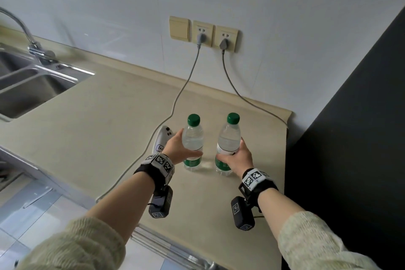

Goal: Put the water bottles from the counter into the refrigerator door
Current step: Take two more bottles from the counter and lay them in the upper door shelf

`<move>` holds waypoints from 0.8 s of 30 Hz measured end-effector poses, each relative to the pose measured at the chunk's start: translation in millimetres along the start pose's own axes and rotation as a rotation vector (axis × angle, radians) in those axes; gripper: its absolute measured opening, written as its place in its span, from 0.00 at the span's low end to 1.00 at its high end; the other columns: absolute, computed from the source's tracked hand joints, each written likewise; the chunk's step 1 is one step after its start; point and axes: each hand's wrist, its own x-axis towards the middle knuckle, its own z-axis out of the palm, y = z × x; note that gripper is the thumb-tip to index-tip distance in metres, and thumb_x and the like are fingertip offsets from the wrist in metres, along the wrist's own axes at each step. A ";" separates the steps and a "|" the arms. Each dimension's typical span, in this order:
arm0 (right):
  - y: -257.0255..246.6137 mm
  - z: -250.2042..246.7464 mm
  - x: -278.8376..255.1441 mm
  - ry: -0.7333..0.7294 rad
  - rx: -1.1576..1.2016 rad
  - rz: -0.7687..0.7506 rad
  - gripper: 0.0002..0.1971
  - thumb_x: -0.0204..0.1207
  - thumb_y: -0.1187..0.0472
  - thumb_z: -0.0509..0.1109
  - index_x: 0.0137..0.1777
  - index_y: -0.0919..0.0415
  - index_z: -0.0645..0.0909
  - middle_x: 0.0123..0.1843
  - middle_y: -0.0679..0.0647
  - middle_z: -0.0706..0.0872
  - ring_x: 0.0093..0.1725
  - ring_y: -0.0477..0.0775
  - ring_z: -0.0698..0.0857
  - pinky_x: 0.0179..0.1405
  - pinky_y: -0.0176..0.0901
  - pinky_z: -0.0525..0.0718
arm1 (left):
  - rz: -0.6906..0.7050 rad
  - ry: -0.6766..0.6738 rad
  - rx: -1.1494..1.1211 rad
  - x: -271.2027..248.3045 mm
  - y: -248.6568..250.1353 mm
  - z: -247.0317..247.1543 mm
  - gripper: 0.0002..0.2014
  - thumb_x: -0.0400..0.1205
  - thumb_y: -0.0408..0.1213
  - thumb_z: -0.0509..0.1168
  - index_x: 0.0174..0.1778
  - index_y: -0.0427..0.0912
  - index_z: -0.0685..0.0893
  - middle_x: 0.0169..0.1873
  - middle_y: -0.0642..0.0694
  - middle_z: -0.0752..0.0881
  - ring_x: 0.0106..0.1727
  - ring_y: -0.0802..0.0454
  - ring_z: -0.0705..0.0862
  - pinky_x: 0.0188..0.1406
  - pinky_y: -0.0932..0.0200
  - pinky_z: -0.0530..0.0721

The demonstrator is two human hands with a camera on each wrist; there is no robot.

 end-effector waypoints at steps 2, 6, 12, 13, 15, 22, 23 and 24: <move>-1.2 2.0 -8.5 0.034 -0.030 0.008 0.28 0.57 0.56 0.84 0.55 0.51 0.75 0.47 0.47 0.85 0.50 0.55 0.85 0.54 0.44 0.83 | 0.016 0.031 -0.014 -5.5 -1.5 0.0 0.35 0.61 0.47 0.81 0.63 0.54 0.75 0.53 0.54 0.84 0.56 0.53 0.83 0.59 0.55 0.82; -0.9 0.8 -34.1 0.068 -0.087 0.016 0.28 0.55 0.48 0.81 0.53 0.47 0.73 0.49 0.46 0.86 0.50 0.56 0.85 0.53 0.48 0.85 | 0.044 0.052 -0.049 -25.9 -3.9 2.0 0.32 0.60 0.48 0.81 0.60 0.55 0.77 0.50 0.55 0.84 0.54 0.54 0.83 0.55 0.55 0.83; -9.1 -5.2 -87.6 0.174 -0.007 -0.056 0.27 0.53 0.46 0.78 0.51 0.46 0.72 0.52 0.49 0.83 0.50 0.55 0.84 0.53 0.53 0.84 | 0.151 0.051 -0.158 -72.4 12.1 2.6 0.29 0.61 0.43 0.81 0.56 0.51 0.79 0.48 0.52 0.86 0.53 0.52 0.85 0.54 0.52 0.85; -10.1 -7.8 -102.9 0.196 0.012 -0.071 0.27 0.53 0.46 0.78 0.50 0.47 0.71 0.52 0.49 0.83 0.50 0.55 0.83 0.53 0.54 0.84 | 0.171 0.060 -0.186 -85.6 14.7 2.7 0.29 0.59 0.45 0.81 0.55 0.51 0.79 0.48 0.51 0.86 0.52 0.52 0.85 0.55 0.49 0.86; -14.3 -13.2 -116.0 0.245 0.051 -0.094 0.27 0.52 0.45 0.78 0.51 0.47 0.71 0.52 0.49 0.83 0.50 0.55 0.84 0.52 0.54 0.84 | 0.213 0.087 -0.241 -99.0 21.3 2.2 0.30 0.56 0.48 0.80 0.53 0.52 0.79 0.48 0.50 0.86 0.52 0.51 0.86 0.56 0.45 0.87; -29.5 -37.6 -195.7 0.391 0.211 -0.166 0.31 0.49 0.44 0.79 0.53 0.45 0.73 0.54 0.50 0.84 0.51 0.54 0.86 0.54 0.58 0.86 | 0.390 0.064 -0.433 -191.1 46.9 -9.2 0.26 0.55 0.45 0.78 0.47 0.55 0.77 0.44 0.51 0.85 0.45 0.57 0.86 0.45 0.62 0.84; -32.9 -42.1 -206.9 0.399 0.222 -0.179 0.31 0.49 0.44 0.79 0.54 0.46 0.73 0.54 0.51 0.84 0.51 0.54 0.85 0.54 0.58 0.86 | 0.424 0.057 -0.453 -203.6 52.8 -11.0 0.25 0.56 0.43 0.79 0.47 0.56 0.77 0.43 0.53 0.85 0.44 0.61 0.85 0.42 0.67 0.83; -35.7 -47.1 -218.3 0.409 0.237 -0.197 0.31 0.49 0.45 0.79 0.54 0.45 0.73 0.53 0.51 0.84 0.51 0.54 0.85 0.54 0.59 0.86 | 0.458 0.044 -0.470 -216.0 59.0 -12.5 0.25 0.57 0.42 0.79 0.48 0.55 0.77 0.43 0.53 0.85 0.42 0.65 0.85 0.40 0.71 0.82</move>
